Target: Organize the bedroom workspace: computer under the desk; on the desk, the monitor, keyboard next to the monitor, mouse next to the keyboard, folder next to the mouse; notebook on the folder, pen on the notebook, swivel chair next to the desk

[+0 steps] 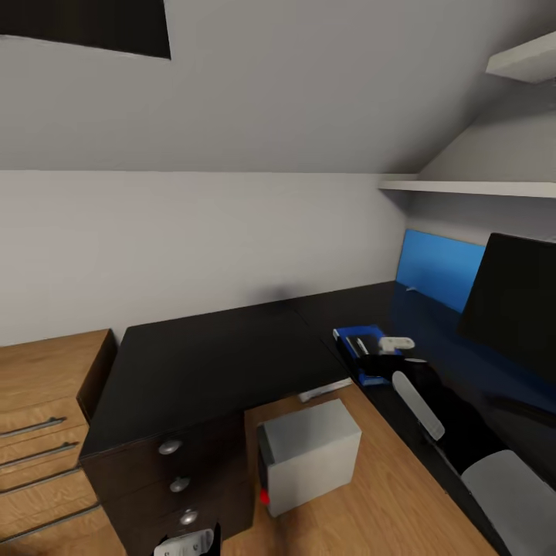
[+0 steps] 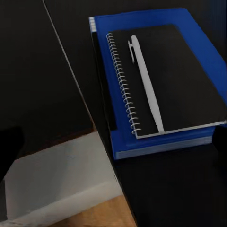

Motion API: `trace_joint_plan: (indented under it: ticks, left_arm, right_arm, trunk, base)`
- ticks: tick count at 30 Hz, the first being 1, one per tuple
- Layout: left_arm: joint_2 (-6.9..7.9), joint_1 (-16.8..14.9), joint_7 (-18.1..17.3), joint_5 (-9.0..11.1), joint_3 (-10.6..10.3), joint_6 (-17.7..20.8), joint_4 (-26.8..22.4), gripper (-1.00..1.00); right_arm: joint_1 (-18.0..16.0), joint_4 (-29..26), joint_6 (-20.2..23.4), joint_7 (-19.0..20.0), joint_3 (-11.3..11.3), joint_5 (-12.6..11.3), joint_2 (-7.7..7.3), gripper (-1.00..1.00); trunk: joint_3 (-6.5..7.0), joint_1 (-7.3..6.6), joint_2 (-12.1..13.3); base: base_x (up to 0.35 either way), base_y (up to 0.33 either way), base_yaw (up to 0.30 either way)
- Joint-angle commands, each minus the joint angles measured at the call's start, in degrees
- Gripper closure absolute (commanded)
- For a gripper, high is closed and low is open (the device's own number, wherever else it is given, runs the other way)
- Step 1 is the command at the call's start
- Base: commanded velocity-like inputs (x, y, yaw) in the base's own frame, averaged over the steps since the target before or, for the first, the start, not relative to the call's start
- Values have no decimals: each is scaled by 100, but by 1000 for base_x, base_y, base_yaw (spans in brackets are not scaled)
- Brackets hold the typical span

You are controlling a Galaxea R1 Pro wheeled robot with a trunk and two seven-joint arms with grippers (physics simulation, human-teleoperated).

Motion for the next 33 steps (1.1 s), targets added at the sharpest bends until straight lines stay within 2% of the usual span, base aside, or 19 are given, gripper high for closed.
trace_joint_plan:
  ticks: [1,9,10,11,15,20,22,27,31,32,33]
  left_arm:
    - [0,-1,28,24,1,26,-10,-100]
    - [0,-1,28,24,38,32,5,-100]
    - [-5,-1,23,61,371,37,30,-100]
    - [-6,-1,22,70,424,39,35,-100]
    - [-6,-1,21,79,486,42,50,-100]
    - [-2,-1,25,83,547,37,172,-100]
    - [-12,-1,27,79,726,37,289,-100]
    - [-11,-1,19,80,862,41,391,-100]
    - [-2,-1,12,76,1110,22,450,-100]
    - [2,-1,5,75,1540,29,729,-100]
    - [2,-1,4,75,1588,34,764,-100]
  right_arm:
    - [-5,-16,-1,-43,41,-63,0,-100]
    - [-5,-17,-28,-28,44,-63,3,-100]
    - [-4,-18,-40,-32,141,-52,185,-100]
    - [-1,-18,-42,-41,163,-38,243,-100]
    - [20,-18,-44,-50,249,-6,312,-100]
    - [55,-18,-49,-54,518,23,344,-100]
    - [68,-18,-63,-57,742,33,361,-100]
    - [72,-13,-82,-56,852,33,411,-100]
    - [121,38,-164,-56,964,30,579,-100]
    - [462,414,-630,-46,1126,33,696,-100]
    - [504,492,-739,-46,1158,33,702,-100]
  trunk:
    - [-5,-3,-3]
    - [-5,-3,-3]
    - [-5,-3,-3]
    - [-5,-3,-3]
    - [-5,-3,-3]
    - [-5,-3,-3]
    - [-5,-3,-3]
    - [-5,-3,-3]
    - [31,-47,77]
    - [49,-69,117]
    - [67,-91,157]
  base:
    - [-335,0,0]
    - [-336,0,0]
    - [-337,0,0]
    - [-337,0,0]
    - [-337,0,0]
    - [-337,0,0]
    - [-337,-2,0]
    - [-337,-33,0]
    - [-246,-32,0]
    - [-29,-4,0]
    - [-24,-3,0]
